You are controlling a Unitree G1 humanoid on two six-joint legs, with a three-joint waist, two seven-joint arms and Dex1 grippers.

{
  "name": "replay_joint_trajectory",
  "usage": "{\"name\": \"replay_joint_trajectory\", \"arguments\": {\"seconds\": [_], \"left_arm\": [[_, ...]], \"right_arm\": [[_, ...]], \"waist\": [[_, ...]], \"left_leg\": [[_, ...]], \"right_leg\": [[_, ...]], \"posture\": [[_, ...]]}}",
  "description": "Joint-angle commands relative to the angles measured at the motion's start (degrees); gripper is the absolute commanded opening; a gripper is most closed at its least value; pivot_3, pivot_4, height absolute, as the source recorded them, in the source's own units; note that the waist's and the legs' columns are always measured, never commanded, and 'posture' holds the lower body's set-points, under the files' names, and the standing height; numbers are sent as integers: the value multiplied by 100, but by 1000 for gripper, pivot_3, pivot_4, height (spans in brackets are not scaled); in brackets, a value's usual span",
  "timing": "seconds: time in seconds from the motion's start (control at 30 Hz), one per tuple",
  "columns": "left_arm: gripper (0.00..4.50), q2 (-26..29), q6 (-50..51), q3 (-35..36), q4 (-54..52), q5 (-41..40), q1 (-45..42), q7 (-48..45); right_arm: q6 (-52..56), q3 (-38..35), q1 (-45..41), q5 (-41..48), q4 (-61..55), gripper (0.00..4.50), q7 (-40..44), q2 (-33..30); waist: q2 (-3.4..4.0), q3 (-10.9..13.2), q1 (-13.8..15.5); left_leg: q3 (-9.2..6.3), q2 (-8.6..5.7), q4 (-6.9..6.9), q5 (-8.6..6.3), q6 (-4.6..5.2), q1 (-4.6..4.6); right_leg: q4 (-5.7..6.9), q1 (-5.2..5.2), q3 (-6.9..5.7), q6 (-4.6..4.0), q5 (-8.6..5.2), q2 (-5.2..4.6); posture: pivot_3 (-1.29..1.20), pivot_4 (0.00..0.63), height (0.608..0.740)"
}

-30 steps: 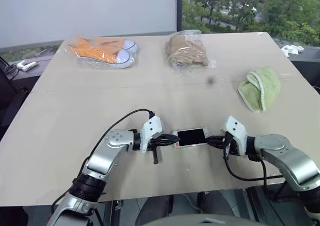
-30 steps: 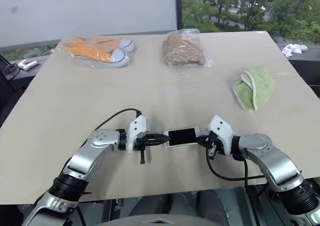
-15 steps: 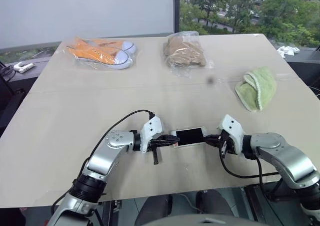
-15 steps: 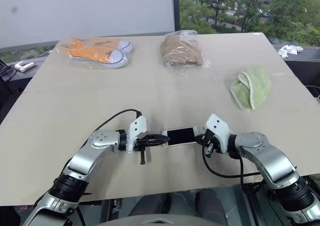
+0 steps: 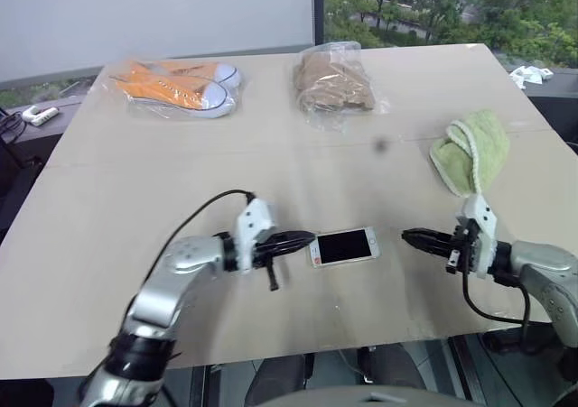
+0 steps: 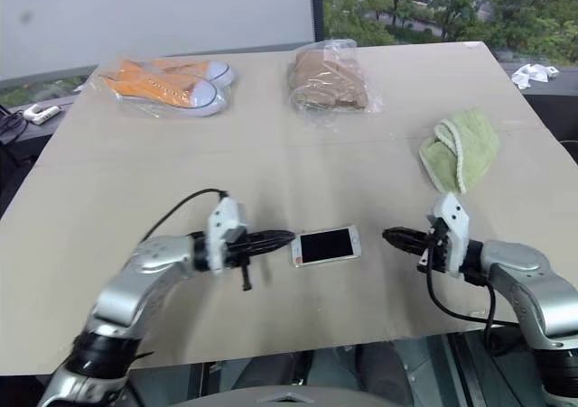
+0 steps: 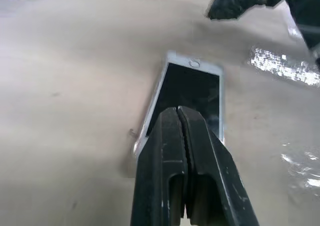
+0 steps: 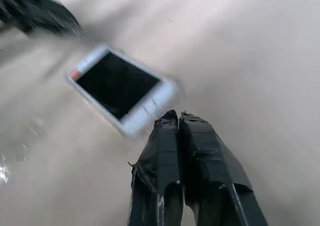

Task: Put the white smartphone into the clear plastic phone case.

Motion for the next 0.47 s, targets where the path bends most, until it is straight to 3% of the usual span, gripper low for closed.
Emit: {"name": "replay_joint_trajectory", "arguments": {"seconds": [0.03,0.17,0.23,0.37,0.47], "left_arm": [[710,426,50,832,-462,-346,656,-64],[2426,681,-183,1354,-396,-188,1448,-1],[3083,687,-331,1402,-383,18,1785,109],[4405,545,-808,1568,-452,-38,2420,-43],[4405,483,-1001,1545,-502,51,2446,90]], "right_arm": [[-516,-406,182,16,233,1839,459,-227],[-1403,-596,467,-104,612,3750,1113,-380],[-1785,-640,599,-154,753,4441,1385,-406],[-2286,-716,611,-297,985,4500,1440,-371],[-2328,-700,613,-271,1052,4500,1453,-347]], "waist": [[4,2,-6],[6,6,16],[4,8,34],[6,11,14],[6,11,22]], "left_leg": [[3,1,1,1,-2,-11],[9,0,4,1,-1,-18],[8,0,5,1,-1,-20],[9,0,4,1,-1,-21],[9,1,4,1,-2,-20]], "right_leg": [[1,-11,4,-1,0,1],[0,-13,6,0,1,-2],[0,-13,4,-1,1,-3],[-1,-13,6,-1,1,-4],[-1,-13,5,-2,1,-4]], "posture": [[0,150,740],[0,150,740],[0,150,740],[0,150,740],[0,150,740]]}}
